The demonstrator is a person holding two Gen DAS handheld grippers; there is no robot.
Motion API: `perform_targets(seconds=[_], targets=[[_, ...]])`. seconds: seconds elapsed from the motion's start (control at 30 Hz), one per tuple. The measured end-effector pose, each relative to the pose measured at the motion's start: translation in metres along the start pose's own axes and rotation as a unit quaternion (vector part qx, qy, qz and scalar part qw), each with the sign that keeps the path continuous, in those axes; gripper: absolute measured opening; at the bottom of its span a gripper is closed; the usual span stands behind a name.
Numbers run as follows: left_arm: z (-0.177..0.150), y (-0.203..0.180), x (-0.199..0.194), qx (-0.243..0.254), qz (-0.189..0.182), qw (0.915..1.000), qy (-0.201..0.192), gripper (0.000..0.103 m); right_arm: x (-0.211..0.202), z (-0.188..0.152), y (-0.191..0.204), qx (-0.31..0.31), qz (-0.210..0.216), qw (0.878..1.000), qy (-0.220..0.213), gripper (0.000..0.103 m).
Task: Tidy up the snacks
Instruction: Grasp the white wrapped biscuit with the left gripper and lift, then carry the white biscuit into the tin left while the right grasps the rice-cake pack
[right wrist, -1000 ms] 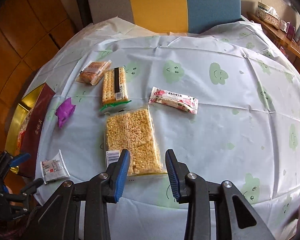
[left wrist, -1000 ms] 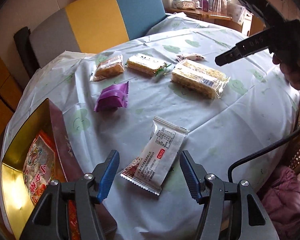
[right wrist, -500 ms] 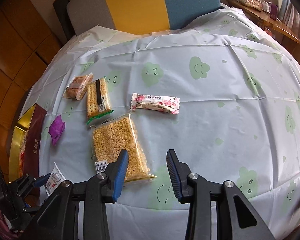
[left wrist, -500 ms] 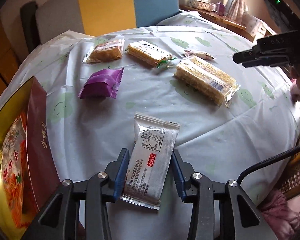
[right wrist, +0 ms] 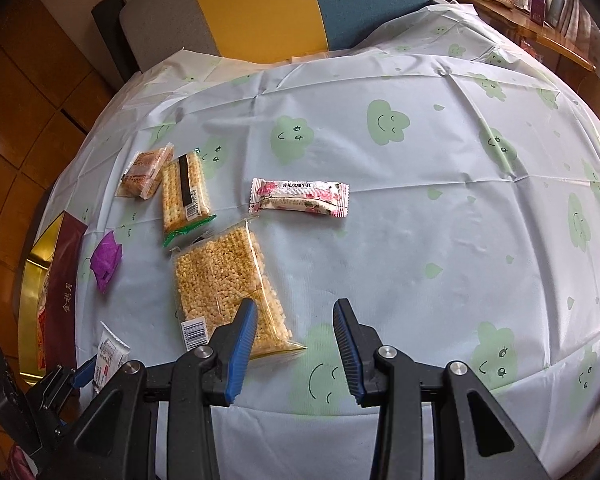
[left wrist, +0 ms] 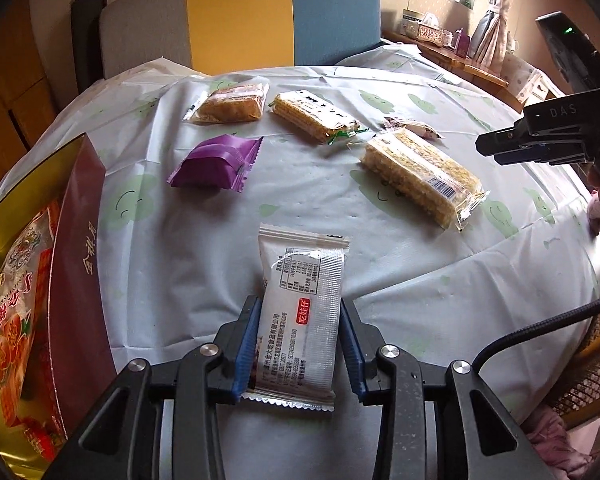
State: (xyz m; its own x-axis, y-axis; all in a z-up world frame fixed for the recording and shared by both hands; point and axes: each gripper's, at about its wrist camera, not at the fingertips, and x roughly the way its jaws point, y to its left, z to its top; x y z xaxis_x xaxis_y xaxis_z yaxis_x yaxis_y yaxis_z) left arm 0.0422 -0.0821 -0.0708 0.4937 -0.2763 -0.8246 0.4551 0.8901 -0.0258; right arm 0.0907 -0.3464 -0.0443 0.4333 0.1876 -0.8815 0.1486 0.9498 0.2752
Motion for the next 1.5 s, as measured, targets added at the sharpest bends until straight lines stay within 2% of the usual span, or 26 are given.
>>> perform_targets(seconds=[0.27, 0.4, 0.47, 0.53, 0.77, 0.9, 0.97, 1.03, 1.1, 1.37, 1.5], targets=[[-0.003, -0.003, -0.001, 0.0, 0.009, 0.9999, -0.014, 0.039, 0.002, 0.0, 0.004, -0.011, 0.002, 1.0, 0.001, 0.04], [-0.004, -0.001, -0.001, -0.007, 0.007, 0.9998, -0.015, 0.039, 0.003, -0.001, 0.013, -0.032, 0.026, 0.999, 0.008, 0.04], [-0.004, -0.002, -0.001, -0.006, 0.008, 0.9998, -0.016, 0.039, 0.004, -0.003, 0.022, -0.054, 0.031, 0.998, 0.01, 0.047], [-0.004, -0.001, -0.001, -0.009, 0.007, 0.9998, -0.017, 0.039, 0.006, -0.005, 0.029, -0.067, 0.038, 0.997, 0.013, 0.063], [-0.004, 0.0, -0.002, -0.014, 0.003, 0.9997, -0.018, 0.039, 0.023, -0.001, 0.056, -0.116, 0.034, 0.992, 0.036, 0.076], [-0.004, 0.0, -0.002, -0.013, 0.004, 0.9997, -0.019, 0.039, 0.046, 0.004, 0.071, -0.16, 0.011, 0.986, 0.048, 0.083], [-0.004, -0.001, -0.002, -0.011, 0.007, 0.9997, -0.019, 0.039, 0.056, 0.004, 0.07, -0.17, -0.019, 0.984, 0.044, 0.083], [-0.005, -0.002, -0.002, -0.012, 0.009, 0.9997, -0.019, 0.039, 0.067, 0.004, 0.062, -0.145, -0.014, 0.987, 0.068, 0.081], [-0.004, -0.003, -0.002, -0.01, 0.011, 0.9997, -0.019, 0.039, 0.066, 0.003, 0.064, -0.155, -0.016, 0.986, 0.058, 0.076], [0.0, -0.003, -0.001, -0.011, 0.016, 0.9997, -0.015, 0.035, 0.07, -0.011, 0.077, -0.185, -0.046, 0.981, 0.047, 0.077], [0.004, -0.001, -0.004, -0.02, 0.013, 0.9997, -0.01, 0.033, 0.07, -0.011, 0.075, -0.183, -0.04, 0.981, 0.049, 0.077]])
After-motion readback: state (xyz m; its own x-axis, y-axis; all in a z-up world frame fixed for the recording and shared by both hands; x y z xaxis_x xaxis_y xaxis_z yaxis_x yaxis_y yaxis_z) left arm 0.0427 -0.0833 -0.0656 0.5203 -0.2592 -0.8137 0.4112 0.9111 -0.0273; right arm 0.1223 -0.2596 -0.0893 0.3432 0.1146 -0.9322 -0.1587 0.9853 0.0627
